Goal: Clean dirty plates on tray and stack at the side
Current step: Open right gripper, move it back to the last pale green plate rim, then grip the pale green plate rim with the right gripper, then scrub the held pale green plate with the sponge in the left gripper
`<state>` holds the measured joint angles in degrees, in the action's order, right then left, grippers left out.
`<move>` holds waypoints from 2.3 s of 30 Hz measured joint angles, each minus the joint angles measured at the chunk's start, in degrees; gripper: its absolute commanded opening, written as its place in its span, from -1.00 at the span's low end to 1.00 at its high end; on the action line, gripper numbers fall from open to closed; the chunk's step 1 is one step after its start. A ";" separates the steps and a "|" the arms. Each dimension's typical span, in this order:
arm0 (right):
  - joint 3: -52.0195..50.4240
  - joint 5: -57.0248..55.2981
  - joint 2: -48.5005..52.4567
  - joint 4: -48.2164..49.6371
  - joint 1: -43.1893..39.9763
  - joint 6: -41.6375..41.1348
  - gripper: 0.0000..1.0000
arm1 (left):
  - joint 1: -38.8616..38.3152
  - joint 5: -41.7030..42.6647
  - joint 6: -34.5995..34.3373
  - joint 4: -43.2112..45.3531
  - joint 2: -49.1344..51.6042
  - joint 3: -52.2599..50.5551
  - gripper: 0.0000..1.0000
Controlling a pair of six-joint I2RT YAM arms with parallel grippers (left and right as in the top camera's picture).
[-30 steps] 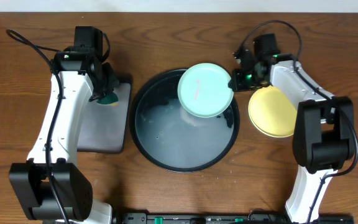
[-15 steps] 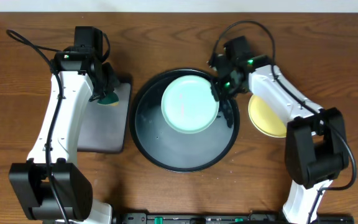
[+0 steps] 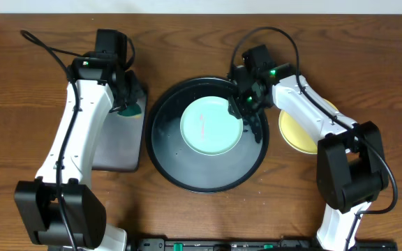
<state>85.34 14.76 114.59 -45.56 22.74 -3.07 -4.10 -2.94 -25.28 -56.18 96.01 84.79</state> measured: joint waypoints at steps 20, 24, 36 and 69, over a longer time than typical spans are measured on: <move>-8.76 0.02 0.00 5.33 4.11 -25.27 -0.38 | -3.48 2.03 0.02 2.49 4.02 -0.02 -0.85; -5.90 1.07 -0.20 0.00 4.09 -24.74 -0.34 | -4.22 2.60 0.02 2.64 4.02 -0.02 -0.85; -4.35 -7.15 -2.10 -5.42 2.43 -25.97 -0.44 | -4.22 2.60 0.22 2.64 4.02 -0.02 -0.85; -4.87 -6.75 3.78 9.92 3.78 -11.72 -0.98 | -15.45 3.23 -0.04 13.44 4.61 -7.63 -0.85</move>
<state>80.47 8.01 118.37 -35.64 26.52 -14.79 -19.55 0.30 -25.32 -42.74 100.62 77.17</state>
